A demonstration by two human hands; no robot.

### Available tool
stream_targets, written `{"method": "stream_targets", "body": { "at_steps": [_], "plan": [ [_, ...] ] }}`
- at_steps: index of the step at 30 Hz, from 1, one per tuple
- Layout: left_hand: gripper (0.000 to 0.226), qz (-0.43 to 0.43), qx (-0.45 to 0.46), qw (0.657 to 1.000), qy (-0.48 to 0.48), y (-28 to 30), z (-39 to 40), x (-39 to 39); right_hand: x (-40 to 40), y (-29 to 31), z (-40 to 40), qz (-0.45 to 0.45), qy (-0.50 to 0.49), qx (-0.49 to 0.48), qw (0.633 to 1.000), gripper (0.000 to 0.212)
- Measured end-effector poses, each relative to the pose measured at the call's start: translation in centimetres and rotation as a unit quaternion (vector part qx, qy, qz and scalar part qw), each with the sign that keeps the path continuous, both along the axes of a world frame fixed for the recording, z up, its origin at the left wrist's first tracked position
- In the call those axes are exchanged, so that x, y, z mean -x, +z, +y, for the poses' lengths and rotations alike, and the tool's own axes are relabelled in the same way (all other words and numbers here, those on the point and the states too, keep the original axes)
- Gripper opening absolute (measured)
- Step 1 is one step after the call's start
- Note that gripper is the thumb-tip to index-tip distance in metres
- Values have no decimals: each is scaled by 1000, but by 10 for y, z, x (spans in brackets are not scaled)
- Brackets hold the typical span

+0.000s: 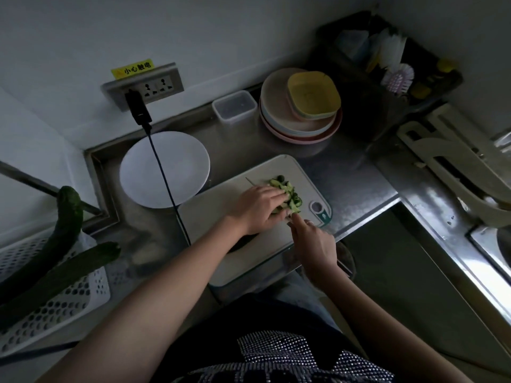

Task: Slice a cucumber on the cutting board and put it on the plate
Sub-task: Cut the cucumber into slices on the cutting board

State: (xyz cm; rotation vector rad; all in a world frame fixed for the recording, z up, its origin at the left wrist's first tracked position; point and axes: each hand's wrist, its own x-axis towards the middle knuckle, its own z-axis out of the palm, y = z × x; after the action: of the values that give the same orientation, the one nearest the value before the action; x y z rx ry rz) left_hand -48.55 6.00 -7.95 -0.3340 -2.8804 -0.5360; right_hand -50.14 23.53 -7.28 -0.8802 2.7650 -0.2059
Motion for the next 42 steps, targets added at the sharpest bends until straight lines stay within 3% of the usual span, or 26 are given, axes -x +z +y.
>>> {"method": "stream_targets", "body": {
  "at_steps": [4, 8, 16, 19, 22, 30, 32, 34, 37, 39, 42],
  "plan": [
    [41, 53, 15, 998, -6, 0, -1, 7, 6, 1, 0, -4, 14, -36, 999, 31],
    [63, -62, 71, 995, 38, 1, 1, 16, 7, 0, 0, 0, 37, -54, 998, 47],
    [52, -185, 87, 978, 47, 4, -2, 20, 7, 0, -3, 0, 43, -28, 999, 38],
    [46, -147, 48, 986, 56, 6, 0, 15, 6, 0, -3, 4, 38, -27, 999, 34],
    [40, -99, 67, 992, 47, 6, 2, 12, 7, 1, -2, 6, 36, -38, 999, 37],
    [51, -213, 131, 968, 28, 3, 5, 21, 2, -2, -1, 8, 36, -22, 999, 41],
    [51, -178, 100, 979, 30, 2, 4, 17, 0, -1, -1, 9, 31, -16, 999, 34],
    [48, -60, 47, 996, 55, -1, 0, 9, -2, -2, 0, 4, 7, 0, 1000, 27],
    [34, 79, -14, 983, 163, -8, -7, -16, -6, -5, 1, -10, -48, 29, 998, 24],
    [27, 92, -40, 970, 221, -15, -12, -37, -10, -7, 2, -27, -68, 52, 996, 24],
    [19, 52, -17, 980, 193, -37, -15, -67, -15, -9, 1, -62, -76, 89, 991, 23]
  ]
}}
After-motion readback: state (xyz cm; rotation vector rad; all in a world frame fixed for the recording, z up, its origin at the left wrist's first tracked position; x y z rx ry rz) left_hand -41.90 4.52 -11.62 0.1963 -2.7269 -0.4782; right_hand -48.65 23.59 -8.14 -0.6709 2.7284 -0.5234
